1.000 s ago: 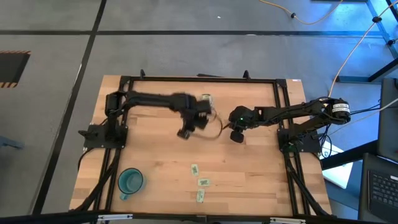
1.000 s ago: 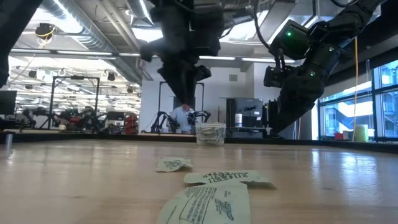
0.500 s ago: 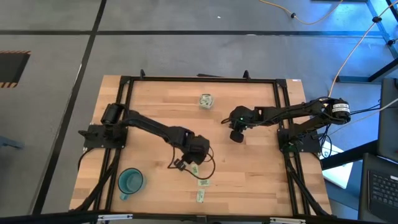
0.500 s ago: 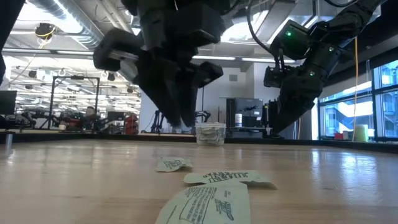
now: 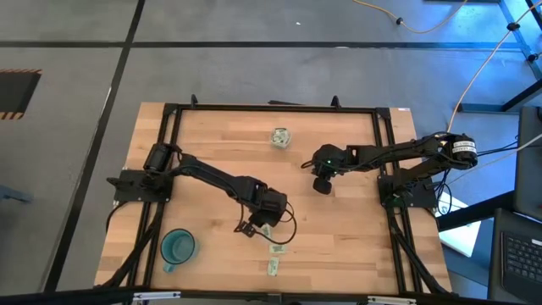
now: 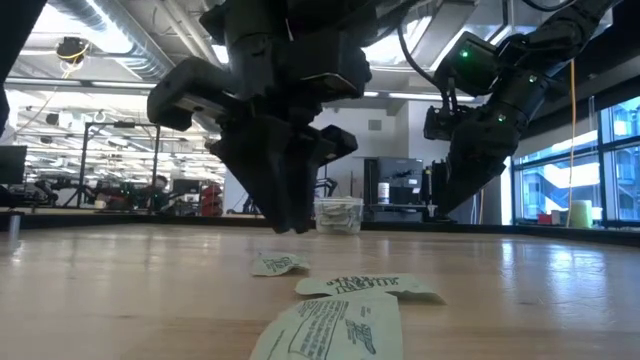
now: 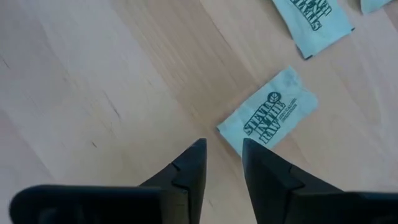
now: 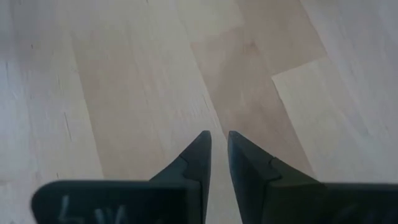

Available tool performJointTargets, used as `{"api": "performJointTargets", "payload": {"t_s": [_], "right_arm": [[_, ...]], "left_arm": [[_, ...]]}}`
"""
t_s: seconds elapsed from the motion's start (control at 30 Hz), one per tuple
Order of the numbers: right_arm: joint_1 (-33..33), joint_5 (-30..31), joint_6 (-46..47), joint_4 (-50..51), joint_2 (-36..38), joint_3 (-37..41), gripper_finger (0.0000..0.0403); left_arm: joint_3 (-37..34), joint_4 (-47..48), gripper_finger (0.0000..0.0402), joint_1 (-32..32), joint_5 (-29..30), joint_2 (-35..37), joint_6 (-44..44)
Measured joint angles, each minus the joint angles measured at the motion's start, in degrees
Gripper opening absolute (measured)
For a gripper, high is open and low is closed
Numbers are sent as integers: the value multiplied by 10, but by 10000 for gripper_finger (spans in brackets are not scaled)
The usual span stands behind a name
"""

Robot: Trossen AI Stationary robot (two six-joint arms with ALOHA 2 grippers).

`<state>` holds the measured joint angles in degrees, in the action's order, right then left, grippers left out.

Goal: Pick and place items into bin
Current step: Put the light green stevia packet into the transparent bin

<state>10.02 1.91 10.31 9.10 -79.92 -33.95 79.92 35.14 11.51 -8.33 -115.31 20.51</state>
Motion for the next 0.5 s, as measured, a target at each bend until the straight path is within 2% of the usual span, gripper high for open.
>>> {"api": "performJointTargets", "payload": {"t_s": [0.23, 0.5], "right_arm": [[0, 0, 0, 0, 0, 0, 59], [0, 0, 0, 0, 0, 0, 59]], "left_arm": [[0, -12, 116, 10, 0, -4, -4], [1, -10, 94, 16, -3, -29, -18]]}}
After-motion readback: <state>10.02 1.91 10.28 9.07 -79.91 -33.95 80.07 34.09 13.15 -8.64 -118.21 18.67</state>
